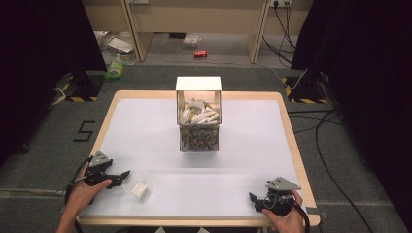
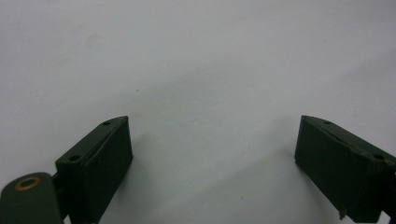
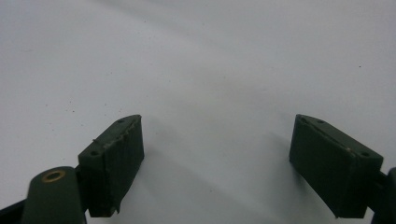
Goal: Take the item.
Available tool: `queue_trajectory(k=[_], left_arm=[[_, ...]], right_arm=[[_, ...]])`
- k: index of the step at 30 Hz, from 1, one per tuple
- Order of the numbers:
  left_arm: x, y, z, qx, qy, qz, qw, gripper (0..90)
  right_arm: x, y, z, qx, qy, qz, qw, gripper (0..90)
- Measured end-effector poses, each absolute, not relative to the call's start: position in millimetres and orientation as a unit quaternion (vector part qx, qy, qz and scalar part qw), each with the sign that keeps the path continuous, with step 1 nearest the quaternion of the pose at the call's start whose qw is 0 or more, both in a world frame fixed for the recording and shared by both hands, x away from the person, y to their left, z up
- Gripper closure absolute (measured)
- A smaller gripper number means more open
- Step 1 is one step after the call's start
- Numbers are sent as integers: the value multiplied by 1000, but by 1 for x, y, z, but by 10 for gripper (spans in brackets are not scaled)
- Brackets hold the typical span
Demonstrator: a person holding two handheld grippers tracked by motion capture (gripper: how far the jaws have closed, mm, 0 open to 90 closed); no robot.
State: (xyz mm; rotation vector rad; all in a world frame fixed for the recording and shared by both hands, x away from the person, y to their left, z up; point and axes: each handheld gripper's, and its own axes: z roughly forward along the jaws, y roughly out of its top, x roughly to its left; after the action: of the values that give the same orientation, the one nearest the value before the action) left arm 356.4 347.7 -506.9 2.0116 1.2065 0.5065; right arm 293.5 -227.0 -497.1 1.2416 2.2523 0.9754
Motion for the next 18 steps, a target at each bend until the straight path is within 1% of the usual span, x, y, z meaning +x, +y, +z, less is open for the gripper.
queue_trajectory(k=[7, 18], left_arm=[[356, 348, -507, 781, 468, 197, 362, 103], [356, 348, -507, 781, 468, 197, 363, 103]], right_arm=[[289, -229, -502, 440, 795, 364, 205, 179], [288, -229, -503, 439, 793, 369, 206, 177]])
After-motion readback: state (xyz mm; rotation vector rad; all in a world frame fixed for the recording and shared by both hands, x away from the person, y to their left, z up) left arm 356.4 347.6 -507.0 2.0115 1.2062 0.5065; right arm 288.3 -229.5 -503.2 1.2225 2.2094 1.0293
